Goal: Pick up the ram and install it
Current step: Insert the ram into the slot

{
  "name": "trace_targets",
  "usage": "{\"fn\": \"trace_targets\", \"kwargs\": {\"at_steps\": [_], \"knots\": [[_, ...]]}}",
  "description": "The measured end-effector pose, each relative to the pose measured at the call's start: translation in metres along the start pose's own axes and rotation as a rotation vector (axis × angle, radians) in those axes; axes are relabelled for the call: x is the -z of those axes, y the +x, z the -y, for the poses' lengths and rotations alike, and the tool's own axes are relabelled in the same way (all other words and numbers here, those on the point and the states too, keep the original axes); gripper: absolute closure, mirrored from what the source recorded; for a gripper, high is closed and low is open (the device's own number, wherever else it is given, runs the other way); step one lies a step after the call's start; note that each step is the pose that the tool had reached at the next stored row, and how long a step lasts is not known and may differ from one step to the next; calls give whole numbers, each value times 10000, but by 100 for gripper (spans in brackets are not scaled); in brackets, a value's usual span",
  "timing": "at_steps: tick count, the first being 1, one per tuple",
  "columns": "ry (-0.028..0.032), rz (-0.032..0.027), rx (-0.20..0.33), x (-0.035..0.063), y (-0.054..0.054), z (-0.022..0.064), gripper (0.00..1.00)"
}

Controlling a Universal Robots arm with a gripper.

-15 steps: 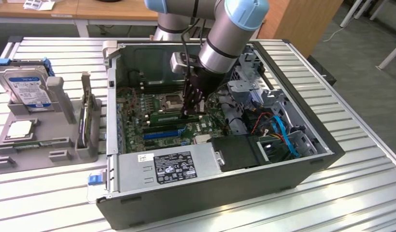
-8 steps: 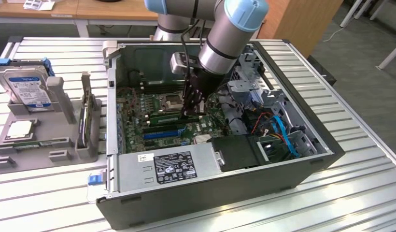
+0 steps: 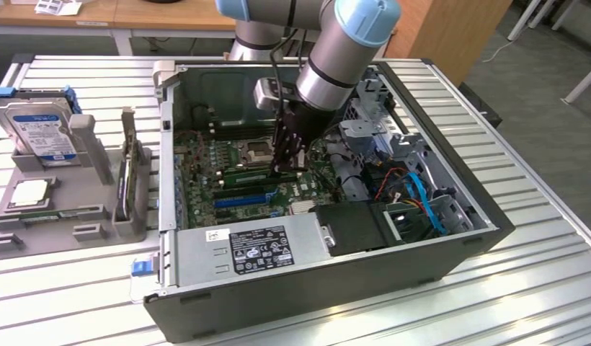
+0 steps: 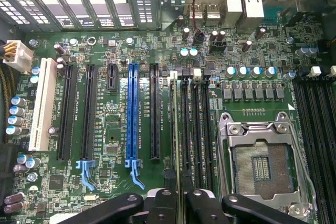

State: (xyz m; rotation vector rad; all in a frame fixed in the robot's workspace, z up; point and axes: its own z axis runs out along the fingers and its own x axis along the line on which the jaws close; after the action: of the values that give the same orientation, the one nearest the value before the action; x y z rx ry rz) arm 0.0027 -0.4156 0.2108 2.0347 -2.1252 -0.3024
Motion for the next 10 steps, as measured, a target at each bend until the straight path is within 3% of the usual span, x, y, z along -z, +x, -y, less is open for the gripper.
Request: {"fn": "trace_targets", "kwargs": {"at_steps": [5,10], "knots": [[-5,-35,-26,72,-7,-20,86],[-5,-35,-27,72,-7,-21,86]]}}
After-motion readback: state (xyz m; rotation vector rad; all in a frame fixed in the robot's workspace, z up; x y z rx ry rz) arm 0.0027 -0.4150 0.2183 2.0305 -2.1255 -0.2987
